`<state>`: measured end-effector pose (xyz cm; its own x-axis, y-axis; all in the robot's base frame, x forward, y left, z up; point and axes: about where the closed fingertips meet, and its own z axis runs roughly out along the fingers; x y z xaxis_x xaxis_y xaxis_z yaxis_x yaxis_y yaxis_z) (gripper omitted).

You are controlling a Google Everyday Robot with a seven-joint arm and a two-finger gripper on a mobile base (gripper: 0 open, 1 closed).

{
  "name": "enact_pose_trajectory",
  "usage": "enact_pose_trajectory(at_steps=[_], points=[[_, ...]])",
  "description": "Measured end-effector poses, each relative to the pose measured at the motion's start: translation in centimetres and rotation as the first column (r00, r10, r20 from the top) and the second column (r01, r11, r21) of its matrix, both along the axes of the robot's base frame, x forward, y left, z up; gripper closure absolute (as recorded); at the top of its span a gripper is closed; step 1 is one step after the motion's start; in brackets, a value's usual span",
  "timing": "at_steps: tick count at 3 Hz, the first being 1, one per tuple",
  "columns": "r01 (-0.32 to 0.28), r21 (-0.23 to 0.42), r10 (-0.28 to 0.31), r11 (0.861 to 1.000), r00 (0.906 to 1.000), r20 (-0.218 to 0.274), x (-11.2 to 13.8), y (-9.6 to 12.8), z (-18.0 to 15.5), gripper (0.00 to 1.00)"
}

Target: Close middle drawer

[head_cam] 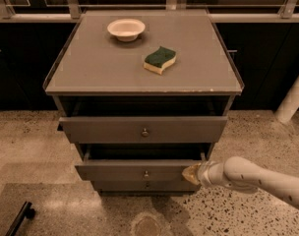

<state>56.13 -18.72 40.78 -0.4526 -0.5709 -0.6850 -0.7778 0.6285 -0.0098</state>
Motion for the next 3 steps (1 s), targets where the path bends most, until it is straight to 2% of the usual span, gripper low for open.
enact_pose_trajectory(at_steps=[1, 2, 3], points=[[0.049, -0.109, -0.045, 0.993, 0.9981, 0.043, 2.75, -0.54, -0.10, 1.00], [0.055, -0.122, -0.049, 0.991, 0.9971, 0.058, 3.45, -0.45, -0.24, 1.00], [0.066, -0.092, -0.063, 0.994, 0.9972, 0.041, 3.51, -0.99, -0.53, 1.00]])
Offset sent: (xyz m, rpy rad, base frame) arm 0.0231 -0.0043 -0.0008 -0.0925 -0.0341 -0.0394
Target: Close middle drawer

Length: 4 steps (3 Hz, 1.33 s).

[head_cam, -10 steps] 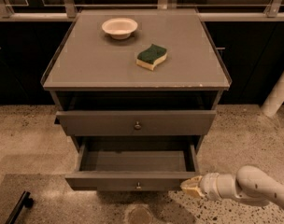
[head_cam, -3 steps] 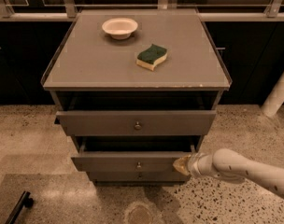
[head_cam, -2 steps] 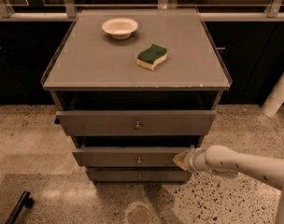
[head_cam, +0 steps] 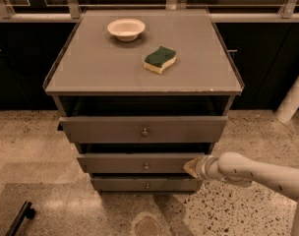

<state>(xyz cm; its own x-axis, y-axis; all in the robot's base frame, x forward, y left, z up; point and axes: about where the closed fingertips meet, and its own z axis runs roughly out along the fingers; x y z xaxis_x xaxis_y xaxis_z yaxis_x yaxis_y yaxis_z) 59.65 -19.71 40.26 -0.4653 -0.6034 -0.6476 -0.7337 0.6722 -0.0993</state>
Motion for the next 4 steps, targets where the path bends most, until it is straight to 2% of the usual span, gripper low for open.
enact_pose_trajectory(at_steps=[1, 2, 3, 4], points=[[-0.004, 0.060, 0.004, 0.998, 0.9999, 0.011, 1.5, -0.1, 0.3, 1.00], [-0.011, 0.084, 0.009, 0.996, 0.9996, 0.026, 2.8, 0.3, 0.7, 1.00], [-0.018, 0.090, 0.017, 0.996, 0.9997, 0.019, 2.5, 0.8, 0.4, 1.00], [0.003, 0.083, -0.002, 0.997, 0.9999, -0.011, 1.7, -0.6, 0.9, 1.00]])
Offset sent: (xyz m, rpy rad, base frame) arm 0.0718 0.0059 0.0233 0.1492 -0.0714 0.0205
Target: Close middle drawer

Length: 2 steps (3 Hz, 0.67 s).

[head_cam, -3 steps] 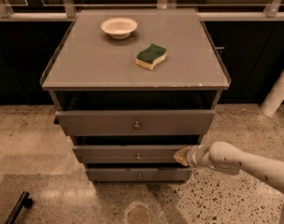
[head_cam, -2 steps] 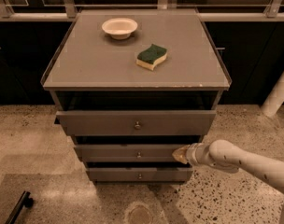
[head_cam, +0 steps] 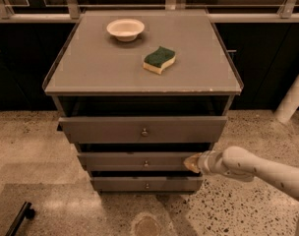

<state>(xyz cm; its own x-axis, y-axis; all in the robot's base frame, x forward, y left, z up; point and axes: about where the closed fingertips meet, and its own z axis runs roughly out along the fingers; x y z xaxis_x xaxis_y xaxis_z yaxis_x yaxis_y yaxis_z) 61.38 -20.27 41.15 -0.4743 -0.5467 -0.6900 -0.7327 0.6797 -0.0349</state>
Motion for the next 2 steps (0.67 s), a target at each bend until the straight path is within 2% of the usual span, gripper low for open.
enact_pose_trajectory(at_steps=[1, 2], points=[[0.078, -0.044, -0.078, 0.996, 0.9969, 0.014, -1.7, -3.0, 3.4, 1.00], [0.071, -0.071, -0.070, 0.995, 0.9974, 0.020, -3.3, -2.5, 4.4, 0.83]])
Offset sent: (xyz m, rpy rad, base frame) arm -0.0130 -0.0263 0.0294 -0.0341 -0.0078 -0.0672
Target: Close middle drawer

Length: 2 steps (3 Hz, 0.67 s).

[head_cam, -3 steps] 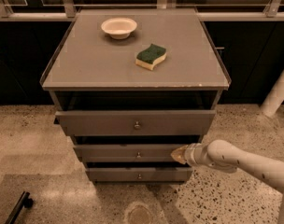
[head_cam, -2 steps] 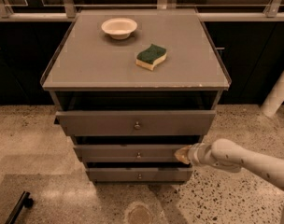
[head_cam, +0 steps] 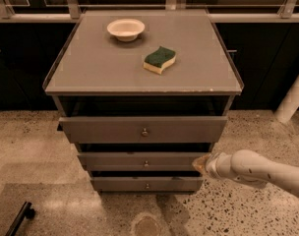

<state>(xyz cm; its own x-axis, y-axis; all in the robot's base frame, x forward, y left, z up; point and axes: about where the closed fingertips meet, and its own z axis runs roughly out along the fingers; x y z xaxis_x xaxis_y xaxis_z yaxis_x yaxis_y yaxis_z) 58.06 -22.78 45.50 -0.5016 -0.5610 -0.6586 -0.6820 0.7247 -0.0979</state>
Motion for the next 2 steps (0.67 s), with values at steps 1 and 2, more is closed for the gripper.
enact_pose_trajectory(at_steps=[1, 2], points=[[-0.003, 0.005, 0.003, 1.000, 1.0000, -0.007, -0.03, 0.13, -0.40, 0.60], [-0.003, 0.005, 0.003, 1.000, 1.0000, -0.007, -0.03, 0.14, -0.40, 0.36]])
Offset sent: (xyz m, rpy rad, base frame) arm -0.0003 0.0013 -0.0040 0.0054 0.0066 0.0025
